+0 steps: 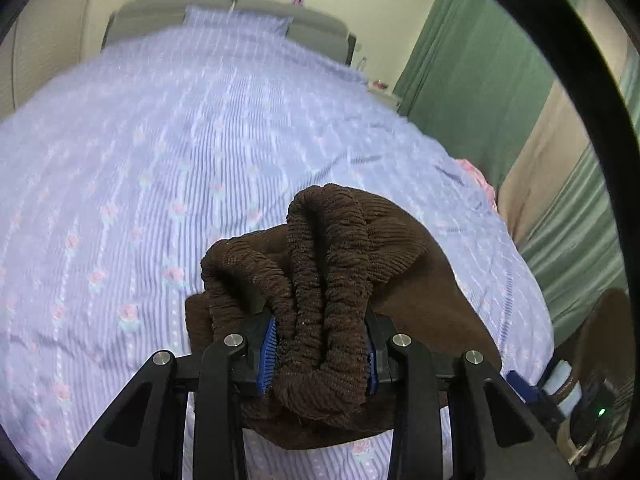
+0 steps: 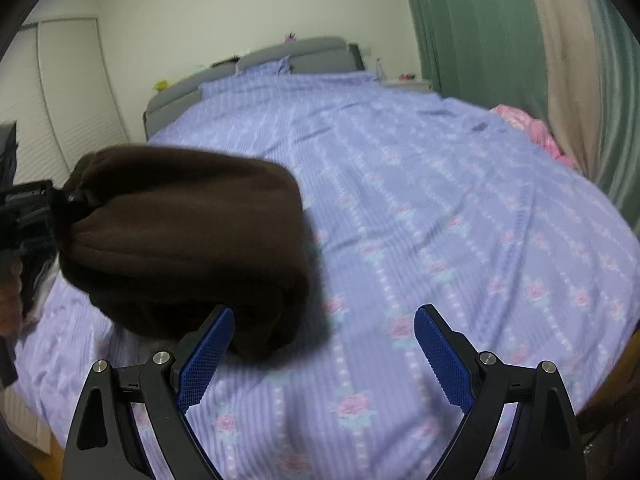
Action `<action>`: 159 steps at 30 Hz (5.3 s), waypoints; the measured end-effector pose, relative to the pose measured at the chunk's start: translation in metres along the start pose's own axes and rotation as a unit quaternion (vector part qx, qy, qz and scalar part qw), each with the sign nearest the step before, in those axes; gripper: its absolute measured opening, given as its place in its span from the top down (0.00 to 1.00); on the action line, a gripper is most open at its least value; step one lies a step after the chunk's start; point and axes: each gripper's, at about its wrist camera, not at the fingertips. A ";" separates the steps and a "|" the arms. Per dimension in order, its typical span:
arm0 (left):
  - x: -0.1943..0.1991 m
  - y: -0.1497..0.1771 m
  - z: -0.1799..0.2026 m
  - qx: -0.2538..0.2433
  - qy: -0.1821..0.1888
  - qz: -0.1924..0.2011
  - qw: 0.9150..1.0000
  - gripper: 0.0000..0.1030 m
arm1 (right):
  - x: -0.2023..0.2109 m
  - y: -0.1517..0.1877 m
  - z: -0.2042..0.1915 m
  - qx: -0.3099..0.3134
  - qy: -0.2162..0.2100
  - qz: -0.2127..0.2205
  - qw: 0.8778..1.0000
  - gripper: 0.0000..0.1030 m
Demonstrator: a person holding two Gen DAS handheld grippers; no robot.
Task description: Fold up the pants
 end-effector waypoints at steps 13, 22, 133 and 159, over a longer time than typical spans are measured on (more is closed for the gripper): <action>-0.021 0.022 -0.031 0.027 -0.008 -0.042 0.999 0.66 | -0.047 -0.020 -0.005 0.049 0.093 -0.007 0.994 0.27; -0.040 0.052 -0.049 0.042 -0.005 -0.066 0.997 0.60 | -0.055 -0.006 -0.009 0.135 0.151 -0.022 0.979 0.27; 0.131 0.084 -0.029 0.103 0.093 0.081 0.987 0.44 | 0.050 -0.053 -0.038 -0.015 -0.122 0.053 0.991 0.58; 0.302 0.121 -0.139 0.088 -0.013 0.218 0.972 0.45 | 0.101 -0.054 -0.234 0.106 -0.213 0.115 0.965 0.59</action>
Point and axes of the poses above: each gripper's, at about its wrist camera, not at the fingertips, and x roughly against the way its jaws point, z to its right, y to its underside, and after that the axes turned 2 degrees about -x, right-handed
